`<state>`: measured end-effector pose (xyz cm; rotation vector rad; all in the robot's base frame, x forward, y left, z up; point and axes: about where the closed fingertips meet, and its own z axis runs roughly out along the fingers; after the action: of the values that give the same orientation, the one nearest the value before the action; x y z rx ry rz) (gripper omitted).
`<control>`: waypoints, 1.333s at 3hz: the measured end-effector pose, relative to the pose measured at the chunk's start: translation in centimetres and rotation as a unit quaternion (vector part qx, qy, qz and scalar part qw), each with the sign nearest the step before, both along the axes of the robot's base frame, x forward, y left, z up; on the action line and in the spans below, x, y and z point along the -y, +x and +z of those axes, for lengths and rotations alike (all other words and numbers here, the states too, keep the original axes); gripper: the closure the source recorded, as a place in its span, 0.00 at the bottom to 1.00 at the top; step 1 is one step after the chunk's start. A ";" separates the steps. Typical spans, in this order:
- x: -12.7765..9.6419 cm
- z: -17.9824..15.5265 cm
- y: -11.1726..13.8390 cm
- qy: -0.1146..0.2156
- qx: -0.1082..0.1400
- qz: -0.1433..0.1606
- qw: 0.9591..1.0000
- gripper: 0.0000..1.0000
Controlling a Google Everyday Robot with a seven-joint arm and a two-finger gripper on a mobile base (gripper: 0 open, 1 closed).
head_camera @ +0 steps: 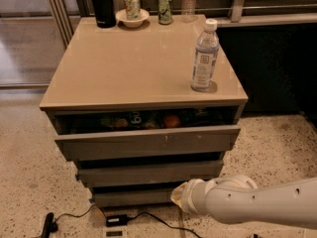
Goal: Open middle drawer
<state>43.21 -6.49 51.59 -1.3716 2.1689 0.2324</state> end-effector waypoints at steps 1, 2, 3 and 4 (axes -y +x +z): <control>-0.6 -1.2 1.4 0.026 0.037 0.008 0.999 1.00; -1.4 -2.7 2.8 0.046 0.068 0.026 0.996 1.00; -1.4 -2.7 2.8 0.046 0.069 0.026 0.996 1.00; -1.1 -2.8 4.0 0.041 0.083 0.027 0.995 1.00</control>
Offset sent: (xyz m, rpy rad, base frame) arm 0.0528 0.0104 -0.0479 0.1472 -0.2298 0.1035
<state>47.17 -5.38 48.79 -1.3550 1.9659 0.2180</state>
